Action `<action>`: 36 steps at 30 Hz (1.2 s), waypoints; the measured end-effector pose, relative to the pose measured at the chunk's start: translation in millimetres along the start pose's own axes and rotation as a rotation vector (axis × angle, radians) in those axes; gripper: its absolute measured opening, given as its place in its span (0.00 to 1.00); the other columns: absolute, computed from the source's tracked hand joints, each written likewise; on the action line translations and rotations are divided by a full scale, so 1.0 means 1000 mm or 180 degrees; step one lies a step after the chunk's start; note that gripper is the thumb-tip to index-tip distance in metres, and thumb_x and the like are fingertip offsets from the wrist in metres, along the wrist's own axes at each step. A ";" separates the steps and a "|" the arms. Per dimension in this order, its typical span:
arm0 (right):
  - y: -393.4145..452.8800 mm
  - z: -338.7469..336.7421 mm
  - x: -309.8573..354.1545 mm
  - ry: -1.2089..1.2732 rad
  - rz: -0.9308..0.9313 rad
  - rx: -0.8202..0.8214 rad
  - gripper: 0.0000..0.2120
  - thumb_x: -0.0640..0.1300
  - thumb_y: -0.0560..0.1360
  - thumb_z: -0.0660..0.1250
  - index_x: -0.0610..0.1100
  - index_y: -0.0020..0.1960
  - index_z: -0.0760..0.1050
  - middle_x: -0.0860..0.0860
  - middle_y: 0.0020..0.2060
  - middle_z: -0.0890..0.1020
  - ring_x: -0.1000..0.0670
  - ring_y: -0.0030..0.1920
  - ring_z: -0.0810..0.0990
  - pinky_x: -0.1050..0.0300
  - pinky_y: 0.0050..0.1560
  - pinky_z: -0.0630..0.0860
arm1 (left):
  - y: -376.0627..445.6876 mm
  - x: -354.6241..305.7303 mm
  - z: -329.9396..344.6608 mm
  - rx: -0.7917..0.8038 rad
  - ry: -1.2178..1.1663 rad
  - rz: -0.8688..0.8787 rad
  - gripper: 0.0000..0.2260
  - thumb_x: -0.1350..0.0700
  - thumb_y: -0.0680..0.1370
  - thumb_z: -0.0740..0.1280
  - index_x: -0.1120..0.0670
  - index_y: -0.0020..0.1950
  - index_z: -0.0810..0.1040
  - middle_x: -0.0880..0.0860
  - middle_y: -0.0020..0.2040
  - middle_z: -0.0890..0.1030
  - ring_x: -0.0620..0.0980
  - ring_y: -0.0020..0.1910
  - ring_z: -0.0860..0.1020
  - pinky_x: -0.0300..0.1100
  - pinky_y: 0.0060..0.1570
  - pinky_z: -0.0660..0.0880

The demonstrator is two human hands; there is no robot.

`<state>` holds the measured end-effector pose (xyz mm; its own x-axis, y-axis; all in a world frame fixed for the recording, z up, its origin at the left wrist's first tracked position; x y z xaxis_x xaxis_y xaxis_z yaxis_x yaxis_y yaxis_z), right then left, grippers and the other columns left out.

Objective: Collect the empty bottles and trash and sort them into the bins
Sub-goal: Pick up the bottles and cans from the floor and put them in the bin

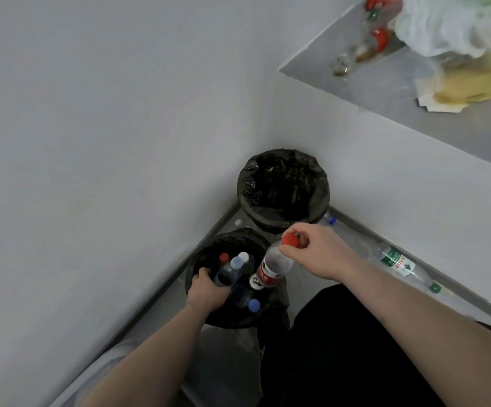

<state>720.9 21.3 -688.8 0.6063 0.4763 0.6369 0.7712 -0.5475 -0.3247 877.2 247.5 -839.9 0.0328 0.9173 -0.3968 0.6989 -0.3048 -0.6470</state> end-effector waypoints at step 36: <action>0.040 0.140 0.086 -0.1447 -0.0249 0.0630 0.12 0.56 0.77 0.66 0.51 0.54 0.71 0.48 0.49 0.82 0.42 0.51 0.82 0.52 0.44 0.71 | -0.120 0.068 -0.123 -0.1275 0.0716 0.1387 0.08 0.43 0.75 0.61 0.45 0.42 0.72 0.42 0.41 0.76 0.45 0.39 0.78 0.44 0.38 0.71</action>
<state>831.1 136.6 -745.4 0.5345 0.7863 0.3098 0.8130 -0.3782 -0.4427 883.8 378.3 -709.0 0.4936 0.7752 -0.3942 0.7993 -0.5830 -0.1456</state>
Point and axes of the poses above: each hand's wrist, its own y-axis towards the middle knuckle, its own z-axis out of the palm, x = y × z, the point moved 2 cm from there along y, towards the middle knuckle
